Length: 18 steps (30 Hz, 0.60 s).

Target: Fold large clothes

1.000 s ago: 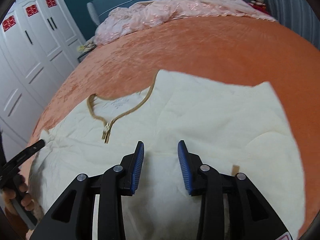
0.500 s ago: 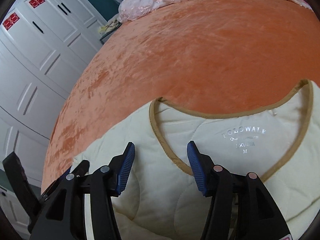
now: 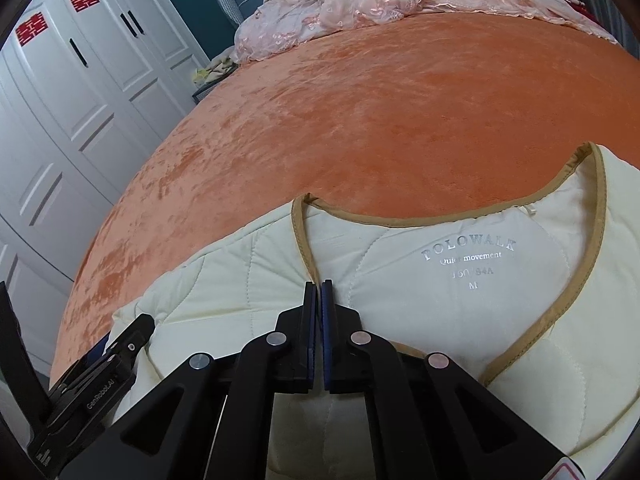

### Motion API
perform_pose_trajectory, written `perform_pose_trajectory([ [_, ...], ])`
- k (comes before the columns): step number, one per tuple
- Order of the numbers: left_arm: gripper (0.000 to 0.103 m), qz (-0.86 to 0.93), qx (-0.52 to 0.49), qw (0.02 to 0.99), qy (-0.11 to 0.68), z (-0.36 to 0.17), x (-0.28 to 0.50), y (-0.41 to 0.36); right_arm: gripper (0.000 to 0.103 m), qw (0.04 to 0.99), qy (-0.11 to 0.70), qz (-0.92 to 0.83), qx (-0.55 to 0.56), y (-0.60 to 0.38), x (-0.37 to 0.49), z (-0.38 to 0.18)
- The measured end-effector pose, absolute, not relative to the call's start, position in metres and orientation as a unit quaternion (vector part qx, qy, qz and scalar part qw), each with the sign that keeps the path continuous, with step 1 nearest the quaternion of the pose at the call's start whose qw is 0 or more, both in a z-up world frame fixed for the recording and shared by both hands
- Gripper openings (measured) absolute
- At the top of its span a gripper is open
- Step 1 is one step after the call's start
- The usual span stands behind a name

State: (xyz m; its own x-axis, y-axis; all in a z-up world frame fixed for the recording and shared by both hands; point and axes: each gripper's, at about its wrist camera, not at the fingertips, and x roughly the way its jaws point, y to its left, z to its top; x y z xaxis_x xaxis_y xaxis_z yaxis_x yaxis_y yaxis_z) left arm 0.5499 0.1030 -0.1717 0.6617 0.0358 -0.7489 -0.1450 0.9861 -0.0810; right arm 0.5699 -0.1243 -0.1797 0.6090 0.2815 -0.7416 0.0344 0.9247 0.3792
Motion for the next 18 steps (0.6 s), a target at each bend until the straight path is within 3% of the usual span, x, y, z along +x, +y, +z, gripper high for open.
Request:
perform_pose_trajectory([
  [9,0.078,0.068,-0.046,0.906,0.415,-0.174,0.553,0.099,0.001,0.885,0.415,0.048,0.206,-0.136,0.563,-0.172],
  [12,0.083,0.083,-0.034,0.896,0.435,-0.167,0.557,0.098,0.004,0.893,0.372,-0.018,0.253,-0.183,0.539,-0.147],
  [18,0.080,0.021,-0.006,0.918,0.395,-0.101,0.529,0.053,0.014,0.884,0.357,-0.076,0.293,-0.310,0.488,-0.120],
])
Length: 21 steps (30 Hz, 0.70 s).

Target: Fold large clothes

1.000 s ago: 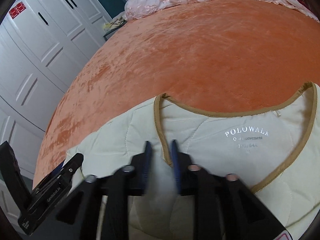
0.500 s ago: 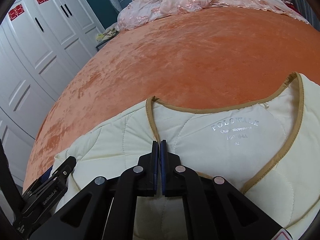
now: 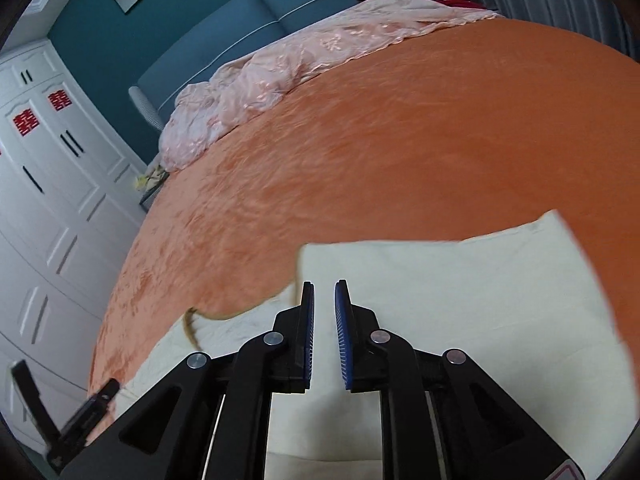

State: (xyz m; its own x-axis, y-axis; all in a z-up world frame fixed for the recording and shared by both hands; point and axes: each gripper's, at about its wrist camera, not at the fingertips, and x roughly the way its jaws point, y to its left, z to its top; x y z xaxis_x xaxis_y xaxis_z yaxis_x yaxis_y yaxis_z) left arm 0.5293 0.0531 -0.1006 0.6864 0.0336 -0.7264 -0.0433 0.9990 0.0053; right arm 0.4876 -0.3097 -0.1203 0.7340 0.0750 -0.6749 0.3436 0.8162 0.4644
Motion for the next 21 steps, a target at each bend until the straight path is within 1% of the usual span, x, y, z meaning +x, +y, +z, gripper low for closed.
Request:
perform_pose_trajectory([
  [3,0.080,-0.073,-0.005,0.910,0.408,-0.082,0.531,-0.008,0.014,0.874,0.379,-0.087,0.290,-0.351,0.482,-0.125],
  [6,0.080,-0.148,-0.002,0.890,0.432,-0.084,0.538,-0.073,0.014,0.864,0.405,-0.059,0.292,-0.367,0.485,-0.137],
  [7,0.077,-0.159,0.009,0.885,0.437,-0.089,0.540,-0.094,0.013,0.860,0.417,-0.049,0.290,-0.368,0.488,-0.142],
  [8,0.073,-0.164,0.020,0.881,0.443,-0.095,0.541,-0.112,0.010,0.856,0.429,-0.039,0.286,-0.368,0.491,-0.148],
  [10,0.066,-0.170,0.036,0.870,0.461,-0.111,0.546,-0.141,0.007,0.850,0.450,-0.024,0.273,-0.364,0.497,-0.160],
  [11,0.065,-0.168,0.043,0.866,0.469,-0.120,0.547,-0.153,0.005,0.850,0.456,-0.018,0.265,-0.364,0.498,-0.163],
  [15,0.063,-0.148,0.073,0.861,0.481,-0.155,0.548,-0.173,0.000,0.855,0.460,-0.003,0.241,-0.358,0.501,-0.174],
  [21,0.066,-0.137,0.073,0.879,0.450,-0.167,0.545,-0.175,0.000,0.874,0.431,-0.021,0.223,-0.350,0.496,-0.183],
])
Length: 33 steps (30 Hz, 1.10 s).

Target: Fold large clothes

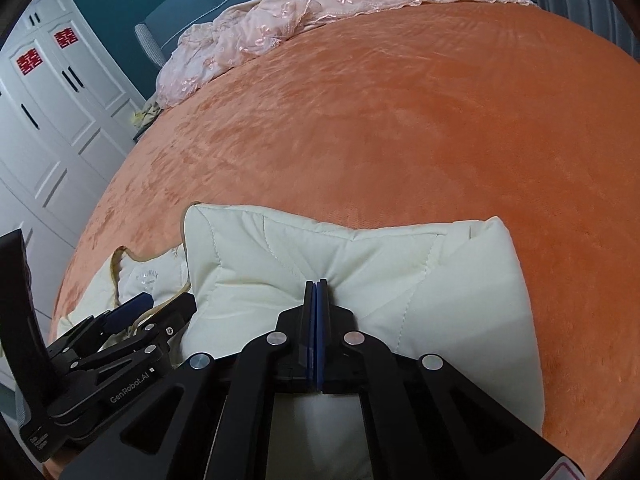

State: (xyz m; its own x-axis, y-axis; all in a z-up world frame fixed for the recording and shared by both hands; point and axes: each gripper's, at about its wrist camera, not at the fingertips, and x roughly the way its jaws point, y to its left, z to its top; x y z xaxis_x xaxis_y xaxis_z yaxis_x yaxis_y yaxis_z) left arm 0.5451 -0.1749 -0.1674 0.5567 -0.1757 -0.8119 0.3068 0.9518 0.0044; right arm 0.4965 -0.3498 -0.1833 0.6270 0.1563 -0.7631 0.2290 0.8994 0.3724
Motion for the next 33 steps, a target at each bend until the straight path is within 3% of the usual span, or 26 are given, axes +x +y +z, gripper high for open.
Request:
perform_pose_trajectory([
  [14,0.070,-0.129,0.063,0.894,0.425,-0.171,0.547,-0.170,0.000,0.888,0.395,-0.050,0.228,-0.352,0.497,-0.188],
  [18,0.071,-0.110,0.034,0.899,0.422,-0.150,0.546,-0.152,0.000,0.884,0.395,-0.088,0.236,-0.359,0.492,-0.177],
  [19,0.070,-0.096,0.027,0.906,0.412,-0.139,0.543,-0.141,0.000,0.885,0.390,-0.131,0.220,-0.360,0.487,-0.165],
  [20,0.070,-0.089,0.022,0.912,0.401,-0.127,0.539,-0.127,0.007,0.891,0.374,-0.158,0.204,-0.357,0.479,-0.149],
  [24,0.070,-0.082,0.047,0.912,0.399,-0.100,0.532,-0.076,0.007,0.920,0.349,-0.100,0.145,-0.317,0.464,-0.090],
  [28,0.063,-0.084,0.071,0.893,0.435,-0.103,0.536,-0.046,0.006,0.903,0.423,-0.065,0.023,-0.245,0.483,-0.074],
  [33,0.063,-0.100,0.095,0.878,0.458,-0.122,0.534,-0.043,0.006,0.917,0.383,-0.073,-0.084,-0.196,0.471,-0.019],
])
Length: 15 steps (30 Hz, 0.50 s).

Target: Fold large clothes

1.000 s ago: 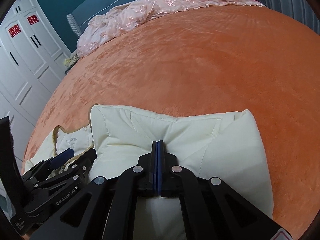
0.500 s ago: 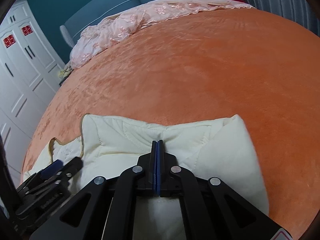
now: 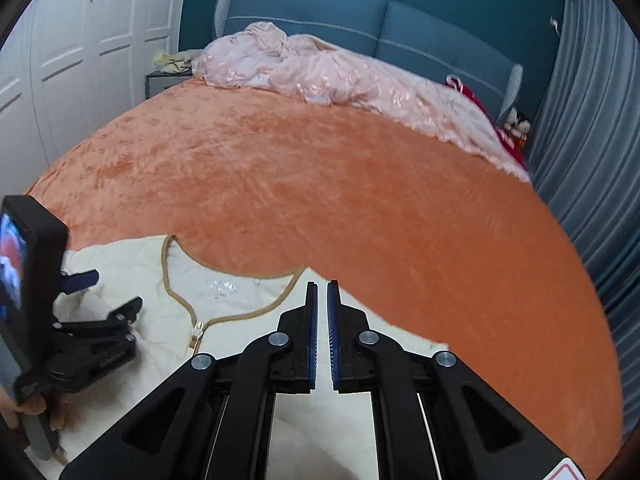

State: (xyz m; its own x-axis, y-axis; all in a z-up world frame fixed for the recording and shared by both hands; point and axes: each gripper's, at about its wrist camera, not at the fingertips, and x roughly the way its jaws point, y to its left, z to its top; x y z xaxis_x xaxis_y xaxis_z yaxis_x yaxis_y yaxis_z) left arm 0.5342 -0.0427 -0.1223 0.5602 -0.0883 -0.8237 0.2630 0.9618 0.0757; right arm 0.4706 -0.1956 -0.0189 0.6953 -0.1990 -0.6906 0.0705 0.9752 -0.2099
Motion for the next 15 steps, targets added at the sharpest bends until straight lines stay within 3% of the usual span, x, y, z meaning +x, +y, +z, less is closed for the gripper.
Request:
perform_pose_trajectory([
  [3,0.063,-0.107,0.086,0.872,0.469,-0.140,0.534,-0.042,0.008,0.905,0.425,0.006,-0.020,-0.195,0.479,-0.014],
  [8,0.065,-0.102,0.072,0.880,0.458,-0.154,0.530,-0.041,0.005,0.852,0.512,0.043,0.104,-0.206,0.520,-0.100],
  [15,0.073,-0.105,0.052,0.891,0.440,-0.164,0.535,-0.037,0.000,0.860,0.483,0.038,0.159,-0.228,0.523,-0.171],
])
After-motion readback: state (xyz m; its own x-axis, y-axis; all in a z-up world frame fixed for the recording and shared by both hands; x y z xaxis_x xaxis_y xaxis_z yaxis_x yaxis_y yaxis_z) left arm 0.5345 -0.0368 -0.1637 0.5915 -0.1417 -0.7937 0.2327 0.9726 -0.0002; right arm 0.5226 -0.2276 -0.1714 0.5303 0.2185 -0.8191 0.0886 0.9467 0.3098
